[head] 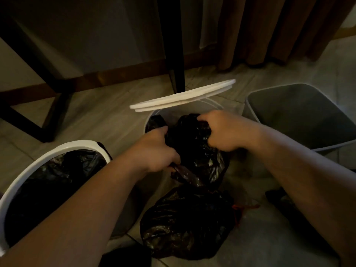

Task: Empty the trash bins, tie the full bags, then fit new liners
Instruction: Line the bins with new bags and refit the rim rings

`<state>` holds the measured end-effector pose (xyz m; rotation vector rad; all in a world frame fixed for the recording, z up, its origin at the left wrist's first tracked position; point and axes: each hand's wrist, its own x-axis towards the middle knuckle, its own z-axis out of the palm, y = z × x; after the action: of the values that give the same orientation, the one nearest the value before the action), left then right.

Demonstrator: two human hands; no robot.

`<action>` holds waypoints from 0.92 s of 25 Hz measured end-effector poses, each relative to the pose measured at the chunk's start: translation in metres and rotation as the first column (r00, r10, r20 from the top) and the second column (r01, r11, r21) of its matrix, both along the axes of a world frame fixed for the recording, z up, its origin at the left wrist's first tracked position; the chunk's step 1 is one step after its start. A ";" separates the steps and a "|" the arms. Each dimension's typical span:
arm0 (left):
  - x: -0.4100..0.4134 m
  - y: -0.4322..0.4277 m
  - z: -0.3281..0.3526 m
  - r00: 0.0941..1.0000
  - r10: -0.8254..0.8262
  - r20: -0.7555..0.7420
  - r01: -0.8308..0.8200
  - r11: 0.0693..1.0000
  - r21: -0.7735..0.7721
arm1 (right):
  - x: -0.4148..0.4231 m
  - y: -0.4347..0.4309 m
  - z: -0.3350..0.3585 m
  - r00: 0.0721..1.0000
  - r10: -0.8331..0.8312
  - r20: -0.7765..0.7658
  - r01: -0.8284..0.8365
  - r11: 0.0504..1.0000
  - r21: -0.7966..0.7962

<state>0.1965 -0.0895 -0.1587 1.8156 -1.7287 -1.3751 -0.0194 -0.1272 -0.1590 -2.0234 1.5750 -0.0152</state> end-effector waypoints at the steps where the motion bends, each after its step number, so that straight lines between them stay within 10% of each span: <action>1: -0.001 -0.006 -0.002 0.996 0.075 -0.051 -0.076 0.997 -0.017 | 0.002 -0.011 -0.004 0.999 -0.035 0.034 0.035 0.999 -0.016; 4: -0.011 -0.029 -0.008 0.799 0.426 -0.425 -0.396 0.904 0.162 | 0.010 -0.046 -0.017 0.947 -0.269 0.178 0.275 0.961 -0.008; 6: -0.015 -0.039 -0.020 0.778 0.472 -0.415 -0.466 0.876 0.124 | 0.019 -0.059 -0.029 0.920 -0.337 0.200 0.344 0.939 -0.001; 9: -0.018 -0.048 -0.039 0.971 0.084 0.225 -0.044 0.983 -0.176 | 0.029 -0.062 -0.047 0.988 -0.129 -0.084 0.133 0.990 0.043; 12: -0.025 -0.043 -0.043 0.793 -0.151 0.590 0.268 0.957 -0.114 | 0.029 -0.055 -0.050 0.978 -0.013 -0.206 0.010 1.000 -0.014; 16: -0.010 -0.026 -0.032 0.856 0.128 0.501 0.085 0.921 -0.381 | -0.002 -0.037 -0.034 0.987 -0.139 -0.082 0.102 0.929 -0.356; 20: 0.005 0.002 -0.023 0.928 0.265 0.262 -0.114 0.872 -0.475 | -0.022 -0.019 -0.015 0.839 -0.365 0.403 0.358 0.929 0.095; 23: 0.014 0.009 -0.026 0.935 0.270 0.231 -0.149 0.887 -0.437 | -0.030 -0.015 -0.007 0.728 -0.487 0.483 0.426 0.873 0.238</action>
<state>0.2110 -0.0804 -0.1844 1.9442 -1.7224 -0.6182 -0.0497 -0.1424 -0.1663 -1.3244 1.6061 -0.6152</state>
